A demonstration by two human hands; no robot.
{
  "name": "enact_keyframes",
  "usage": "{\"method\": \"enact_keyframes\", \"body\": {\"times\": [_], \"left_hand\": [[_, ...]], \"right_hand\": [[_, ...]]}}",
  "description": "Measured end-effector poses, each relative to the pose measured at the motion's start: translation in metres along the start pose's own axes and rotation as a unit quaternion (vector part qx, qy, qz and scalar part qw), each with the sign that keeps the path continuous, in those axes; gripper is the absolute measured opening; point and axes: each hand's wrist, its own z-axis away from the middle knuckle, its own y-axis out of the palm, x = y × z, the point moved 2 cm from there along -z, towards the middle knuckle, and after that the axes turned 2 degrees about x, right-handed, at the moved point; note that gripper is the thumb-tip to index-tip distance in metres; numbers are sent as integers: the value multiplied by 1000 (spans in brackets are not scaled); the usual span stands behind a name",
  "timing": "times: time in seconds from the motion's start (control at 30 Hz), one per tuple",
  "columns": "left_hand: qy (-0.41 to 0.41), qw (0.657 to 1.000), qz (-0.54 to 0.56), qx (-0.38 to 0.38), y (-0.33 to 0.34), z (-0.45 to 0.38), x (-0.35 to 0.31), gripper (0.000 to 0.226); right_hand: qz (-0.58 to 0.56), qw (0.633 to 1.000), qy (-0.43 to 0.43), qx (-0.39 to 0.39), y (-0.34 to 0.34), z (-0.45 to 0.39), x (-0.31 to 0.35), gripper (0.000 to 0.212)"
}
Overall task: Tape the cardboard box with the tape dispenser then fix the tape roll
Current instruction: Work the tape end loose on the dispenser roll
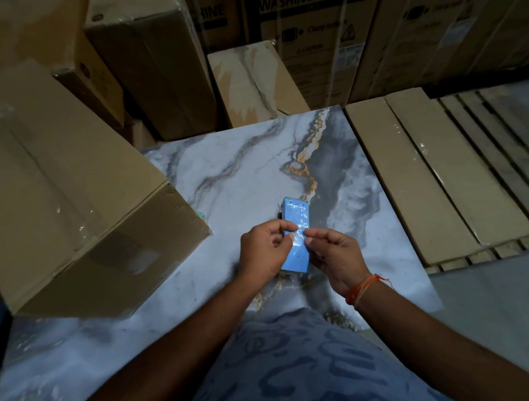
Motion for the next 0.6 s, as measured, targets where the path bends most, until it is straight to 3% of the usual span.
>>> {"method": "enact_keyframes", "body": {"times": [0.3,0.6], "left_hand": [[148,946,-284,37,9,-8,4,26],[114,858,-475,160,45,-4,19,38]], "right_hand": [[82,996,-14,-36,-16,-8,-34,22],[83,995,-12,-49,-45,-6,-31,21]]}}
